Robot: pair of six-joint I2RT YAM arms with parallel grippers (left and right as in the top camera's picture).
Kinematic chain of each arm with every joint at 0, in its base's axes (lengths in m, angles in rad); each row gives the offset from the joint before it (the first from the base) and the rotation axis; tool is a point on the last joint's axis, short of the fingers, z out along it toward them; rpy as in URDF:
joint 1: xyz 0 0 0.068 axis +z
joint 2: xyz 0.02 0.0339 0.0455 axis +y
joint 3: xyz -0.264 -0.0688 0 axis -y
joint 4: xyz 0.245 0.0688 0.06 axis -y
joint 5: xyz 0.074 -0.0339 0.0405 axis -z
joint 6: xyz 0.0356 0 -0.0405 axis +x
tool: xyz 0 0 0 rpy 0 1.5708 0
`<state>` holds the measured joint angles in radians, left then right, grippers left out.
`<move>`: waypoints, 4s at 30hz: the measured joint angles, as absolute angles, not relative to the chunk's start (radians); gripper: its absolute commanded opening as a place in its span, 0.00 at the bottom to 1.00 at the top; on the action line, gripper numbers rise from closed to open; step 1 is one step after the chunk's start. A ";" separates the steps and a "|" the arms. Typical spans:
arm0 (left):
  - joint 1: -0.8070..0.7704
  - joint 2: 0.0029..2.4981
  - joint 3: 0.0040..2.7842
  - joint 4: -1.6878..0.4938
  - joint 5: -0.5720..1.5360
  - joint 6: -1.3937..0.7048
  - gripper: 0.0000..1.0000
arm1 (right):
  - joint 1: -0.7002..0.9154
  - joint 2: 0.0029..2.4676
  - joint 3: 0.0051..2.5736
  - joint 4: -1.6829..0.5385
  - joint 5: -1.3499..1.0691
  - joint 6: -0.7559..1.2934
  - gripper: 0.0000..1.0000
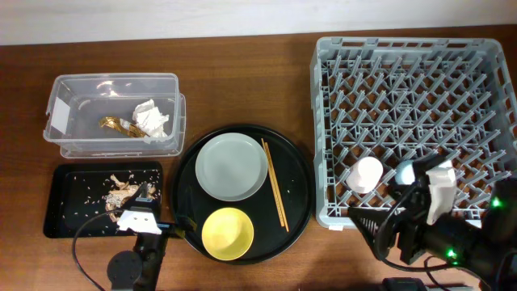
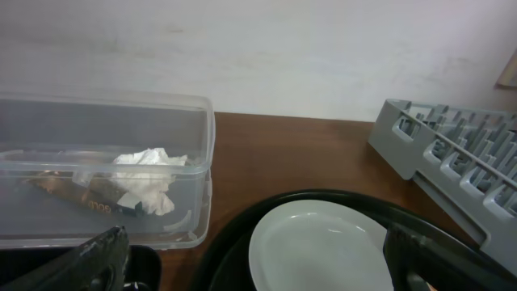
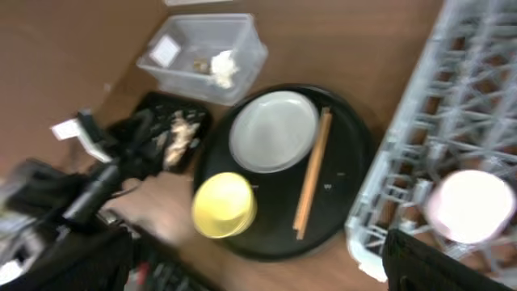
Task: Sort waste into correct bins and load items into the dishwasher rack
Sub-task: 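Reach right gripper to the yellow bowl and grasp its rim, then carry the yellow bowl into the rack and release it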
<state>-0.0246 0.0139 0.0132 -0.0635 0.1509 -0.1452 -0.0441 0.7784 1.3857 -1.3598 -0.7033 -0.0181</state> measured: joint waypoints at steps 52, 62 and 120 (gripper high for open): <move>-0.025 0.014 0.013 -0.064 0.154 -0.145 0.99 | 0.764 1.670 1.318 -1.115 -0.078 0.360 0.04; -0.025 0.014 0.013 -0.064 0.154 -0.145 0.99 | 0.278 1.209 1.335 -1.141 0.560 0.383 0.04; -0.025 0.013 0.013 -0.064 0.154 -0.145 0.99 | 0.706 1.697 1.068 -0.697 -0.091 0.392 0.38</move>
<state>-0.0246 0.0128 0.0132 -0.0635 0.1543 -0.1448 0.7059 1.6970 1.0683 -0.6968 -0.0914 0.3923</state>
